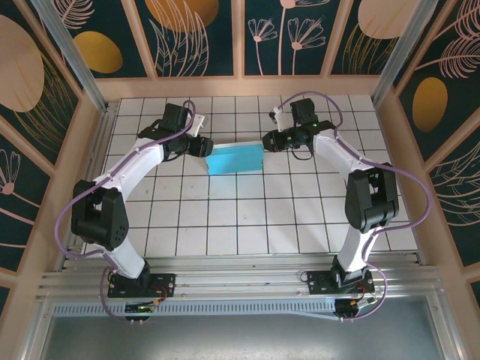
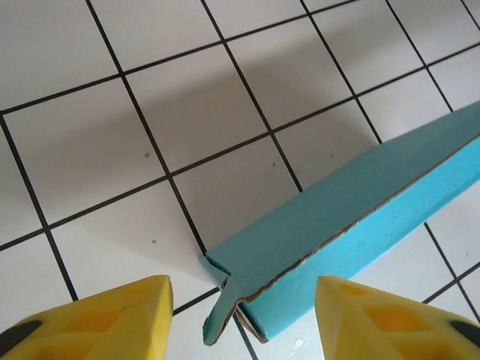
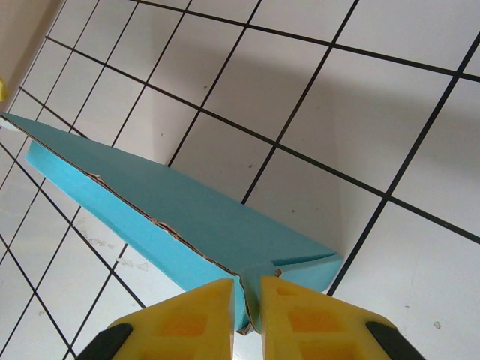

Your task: Fold the paper box

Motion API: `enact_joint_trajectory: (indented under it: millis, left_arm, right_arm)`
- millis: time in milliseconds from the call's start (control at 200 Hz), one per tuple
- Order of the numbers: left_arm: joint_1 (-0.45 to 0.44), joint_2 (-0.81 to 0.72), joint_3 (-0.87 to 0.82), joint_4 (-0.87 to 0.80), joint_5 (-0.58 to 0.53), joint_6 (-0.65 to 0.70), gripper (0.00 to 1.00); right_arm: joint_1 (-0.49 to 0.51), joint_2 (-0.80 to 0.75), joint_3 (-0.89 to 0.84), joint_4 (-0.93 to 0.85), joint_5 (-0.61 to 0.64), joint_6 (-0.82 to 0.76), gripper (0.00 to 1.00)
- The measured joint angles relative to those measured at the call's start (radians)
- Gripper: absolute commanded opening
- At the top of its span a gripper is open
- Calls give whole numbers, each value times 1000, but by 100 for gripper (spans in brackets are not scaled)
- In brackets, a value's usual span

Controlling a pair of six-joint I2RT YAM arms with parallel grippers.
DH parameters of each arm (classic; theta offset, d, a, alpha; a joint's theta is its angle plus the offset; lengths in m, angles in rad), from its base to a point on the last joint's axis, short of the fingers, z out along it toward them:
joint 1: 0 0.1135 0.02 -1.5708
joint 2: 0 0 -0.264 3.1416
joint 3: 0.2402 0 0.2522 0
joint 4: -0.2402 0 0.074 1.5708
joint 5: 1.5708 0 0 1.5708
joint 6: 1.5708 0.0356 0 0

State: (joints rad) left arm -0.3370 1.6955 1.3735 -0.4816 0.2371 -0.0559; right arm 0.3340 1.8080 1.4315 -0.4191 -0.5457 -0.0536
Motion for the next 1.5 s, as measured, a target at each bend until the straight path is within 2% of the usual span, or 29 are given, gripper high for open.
enact_joint_trajectory:
  millis: [90, 621, 796, 1116, 1502]
  left_arm:
    - [0, 6, 5, -3, 0, -2, 43]
    - [0, 48, 21, -28, -7, -4, 30]
    - [0, 48, 21, -35, 6, -30, 20]
    - [2, 48, 21, -35, 62, -89, 19]
    - [5, 48, 19, -35, 69, -119, 17]
  right_arm:
    - [0, 0, 0, 0, 0, 0, 17]
    - [2, 7, 0, 0, 7, 1, 16]
    - [9, 7, 0, 2, 30, 24, 12]
    - [16, 7, 0, 19, 66, 54, 10]
    - [21, 7, -8, 42, 82, 65, 8]
